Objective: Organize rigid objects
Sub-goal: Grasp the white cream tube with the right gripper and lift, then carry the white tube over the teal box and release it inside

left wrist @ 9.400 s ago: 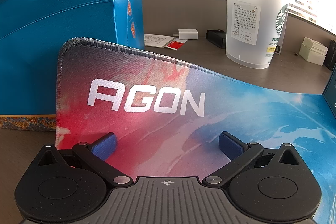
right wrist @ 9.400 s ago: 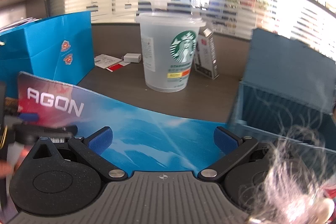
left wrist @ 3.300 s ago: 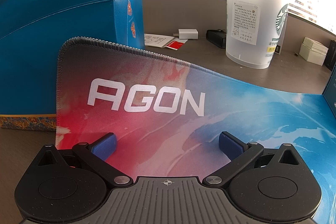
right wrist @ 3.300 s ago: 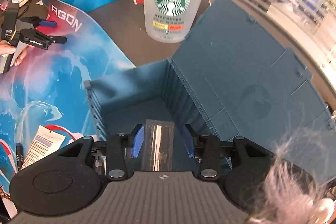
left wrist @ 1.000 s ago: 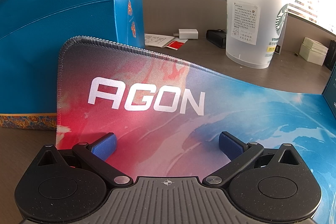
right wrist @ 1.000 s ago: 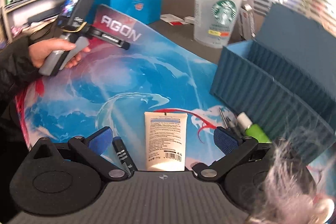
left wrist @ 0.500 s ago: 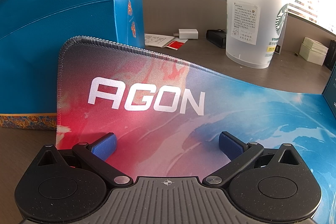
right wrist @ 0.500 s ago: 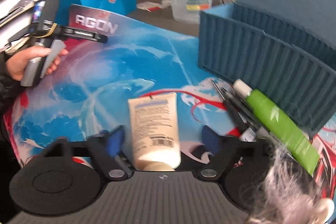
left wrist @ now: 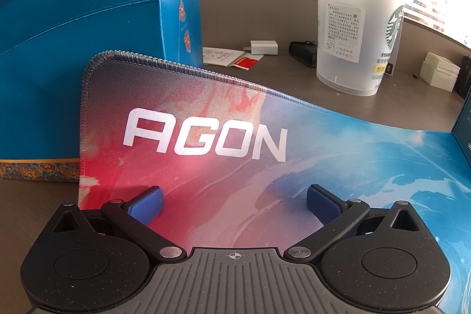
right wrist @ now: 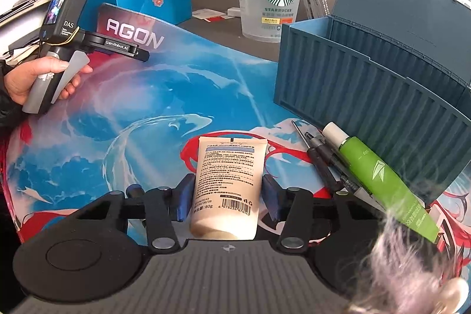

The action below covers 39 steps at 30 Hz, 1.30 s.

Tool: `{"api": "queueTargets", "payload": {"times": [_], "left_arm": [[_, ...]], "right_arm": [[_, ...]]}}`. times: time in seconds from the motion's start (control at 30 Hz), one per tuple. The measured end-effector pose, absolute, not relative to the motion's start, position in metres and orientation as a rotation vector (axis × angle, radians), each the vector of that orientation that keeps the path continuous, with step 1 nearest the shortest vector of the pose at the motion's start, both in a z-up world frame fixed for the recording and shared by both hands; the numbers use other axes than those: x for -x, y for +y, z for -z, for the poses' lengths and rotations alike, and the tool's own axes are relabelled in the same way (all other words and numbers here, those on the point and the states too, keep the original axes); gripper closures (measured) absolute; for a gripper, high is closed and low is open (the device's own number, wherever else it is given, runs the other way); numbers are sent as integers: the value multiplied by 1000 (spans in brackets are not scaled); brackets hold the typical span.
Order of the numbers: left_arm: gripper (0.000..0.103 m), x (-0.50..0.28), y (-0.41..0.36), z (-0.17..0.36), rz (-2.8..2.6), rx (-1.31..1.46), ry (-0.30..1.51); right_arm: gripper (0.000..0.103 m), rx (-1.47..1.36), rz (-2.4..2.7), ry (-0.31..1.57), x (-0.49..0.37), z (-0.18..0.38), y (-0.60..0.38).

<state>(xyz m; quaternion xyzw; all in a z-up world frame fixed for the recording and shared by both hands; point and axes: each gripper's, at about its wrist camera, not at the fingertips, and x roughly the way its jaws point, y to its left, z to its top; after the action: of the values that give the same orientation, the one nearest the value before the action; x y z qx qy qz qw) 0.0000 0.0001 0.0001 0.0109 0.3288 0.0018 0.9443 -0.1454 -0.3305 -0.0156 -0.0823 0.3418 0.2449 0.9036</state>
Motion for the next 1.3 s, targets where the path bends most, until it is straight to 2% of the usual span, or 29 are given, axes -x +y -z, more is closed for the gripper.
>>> {"api": "queueTargets", "payload": {"times": [0.57,1.3], "left_arm": [[0,0,0,0,-4,-22,670],[0,0,0,0,-3,-23,670]], "right_arm": [[58,86,-498,602,137,-19,-347],[58,30,-465,360,114,-104,-360]]}}
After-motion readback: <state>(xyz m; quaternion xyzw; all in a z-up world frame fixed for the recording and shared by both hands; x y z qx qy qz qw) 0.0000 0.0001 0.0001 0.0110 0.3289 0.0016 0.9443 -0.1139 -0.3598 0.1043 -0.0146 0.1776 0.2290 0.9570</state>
